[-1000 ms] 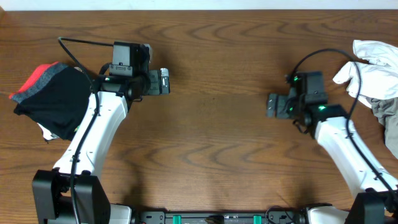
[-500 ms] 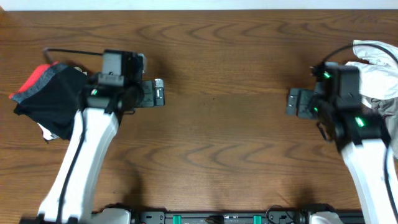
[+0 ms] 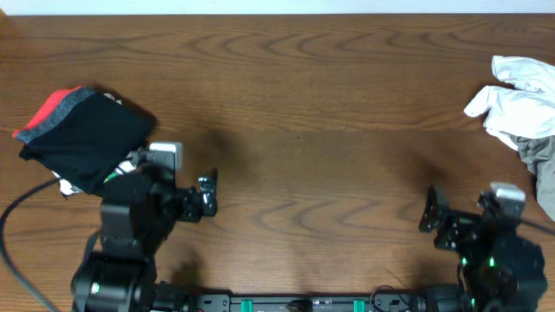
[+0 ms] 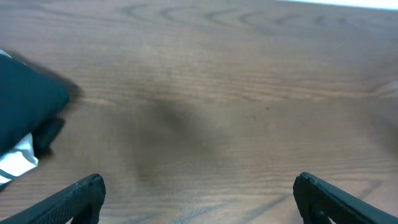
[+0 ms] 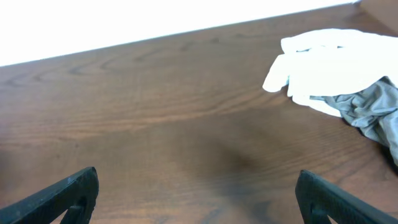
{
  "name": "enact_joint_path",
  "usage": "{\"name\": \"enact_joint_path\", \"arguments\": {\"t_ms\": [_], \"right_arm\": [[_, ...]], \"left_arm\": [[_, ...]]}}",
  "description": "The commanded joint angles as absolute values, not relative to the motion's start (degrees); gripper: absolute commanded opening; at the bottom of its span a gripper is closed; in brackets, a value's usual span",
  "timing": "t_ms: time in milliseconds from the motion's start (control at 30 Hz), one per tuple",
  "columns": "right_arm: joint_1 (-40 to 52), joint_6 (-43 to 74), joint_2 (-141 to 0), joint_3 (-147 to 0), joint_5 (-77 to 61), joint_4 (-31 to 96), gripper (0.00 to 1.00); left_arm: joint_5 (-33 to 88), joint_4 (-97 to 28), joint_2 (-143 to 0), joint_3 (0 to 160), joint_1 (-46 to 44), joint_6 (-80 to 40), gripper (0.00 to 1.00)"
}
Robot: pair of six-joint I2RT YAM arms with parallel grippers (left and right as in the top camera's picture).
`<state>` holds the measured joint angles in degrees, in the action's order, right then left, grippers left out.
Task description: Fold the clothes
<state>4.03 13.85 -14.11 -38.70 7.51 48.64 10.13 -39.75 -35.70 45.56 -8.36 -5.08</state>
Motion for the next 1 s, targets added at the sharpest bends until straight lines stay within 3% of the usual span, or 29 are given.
{"name": "enact_joint_path", "arguments": {"t_ms": [0,333,967], "right_arm": [[3.81,14.98,-10.92,-37.76,8.58,50.65,0.99],[3.81,14.98,-10.50,-37.74,8.58,63.75,0.99],[3.77,15.09,-6.76,-37.41,8.58,63.79,0.99]], "left_arm": [[10.24,-40.45,-33.10,45.21,-8.45,-4.75,0.98],[10.24,-40.47,-32.60,45.23,-8.45,-4.75,0.98],[10.24,-40.47,-32.60,45.23,-8.45,-4.75,0.98]]}}
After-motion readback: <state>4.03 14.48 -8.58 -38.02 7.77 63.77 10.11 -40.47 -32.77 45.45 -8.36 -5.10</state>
